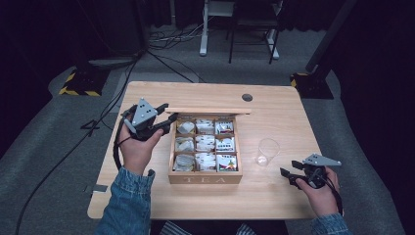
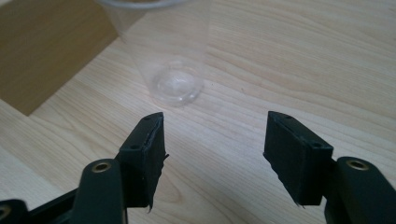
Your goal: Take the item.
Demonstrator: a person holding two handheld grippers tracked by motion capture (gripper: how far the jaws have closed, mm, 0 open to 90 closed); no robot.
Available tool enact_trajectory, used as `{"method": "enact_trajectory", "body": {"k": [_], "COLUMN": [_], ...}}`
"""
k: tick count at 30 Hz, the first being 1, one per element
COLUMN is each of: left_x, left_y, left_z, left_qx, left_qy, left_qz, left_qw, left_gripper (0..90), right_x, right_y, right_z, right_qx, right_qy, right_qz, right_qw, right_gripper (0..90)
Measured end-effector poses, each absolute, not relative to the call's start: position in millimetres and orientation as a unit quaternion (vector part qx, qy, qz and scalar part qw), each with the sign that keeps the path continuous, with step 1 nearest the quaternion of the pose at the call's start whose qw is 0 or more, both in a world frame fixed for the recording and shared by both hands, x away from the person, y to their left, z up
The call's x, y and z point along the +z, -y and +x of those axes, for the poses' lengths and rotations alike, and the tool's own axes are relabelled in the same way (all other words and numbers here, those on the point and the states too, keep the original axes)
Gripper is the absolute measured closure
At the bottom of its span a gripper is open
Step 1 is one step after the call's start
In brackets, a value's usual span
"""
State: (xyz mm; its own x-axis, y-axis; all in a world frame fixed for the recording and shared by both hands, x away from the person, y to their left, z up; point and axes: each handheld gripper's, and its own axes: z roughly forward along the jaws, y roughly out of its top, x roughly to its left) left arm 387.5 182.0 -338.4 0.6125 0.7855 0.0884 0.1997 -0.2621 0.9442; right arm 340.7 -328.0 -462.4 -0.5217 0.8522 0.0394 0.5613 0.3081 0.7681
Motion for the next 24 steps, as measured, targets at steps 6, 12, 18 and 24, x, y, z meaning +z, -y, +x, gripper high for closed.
{"method": "enact_trajectory", "body": {"k": [6,12,18,24], "left_x": [-339.9,-340.6,-342.5,-342.2], "left_y": [-181.5,-181.7,-182.2,-181.5], "left_z": [386.4,385.7,384.5,383.8], "left_qx": [0.286,0.287,0.285,0.287], "left_qy": [-0.330,-0.328,-0.326,-0.327], "left_qz": [0.743,0.744,0.744,0.745], "left_qw": [0.507,0.507,0.508,0.506], "left_gripper": [53.8,53.8,53.4,53.4], "right_x": [-447.5,-430.7,-414.4,-397.2], "right_y": [320.7,312.0,301.9,288.9], "right_z": [333.8,326.5,321.7,323.8], "right_qx": [0.390,0.388,0.389,0.394], "right_qy": [-0.785,-0.791,-0.795,-0.801], "right_qz": [0.444,0.435,0.427,0.412], "right_qw": [0.188,0.185,0.183,0.182], "right_gripper": [40.8,42.0,42.3,42.2]}}
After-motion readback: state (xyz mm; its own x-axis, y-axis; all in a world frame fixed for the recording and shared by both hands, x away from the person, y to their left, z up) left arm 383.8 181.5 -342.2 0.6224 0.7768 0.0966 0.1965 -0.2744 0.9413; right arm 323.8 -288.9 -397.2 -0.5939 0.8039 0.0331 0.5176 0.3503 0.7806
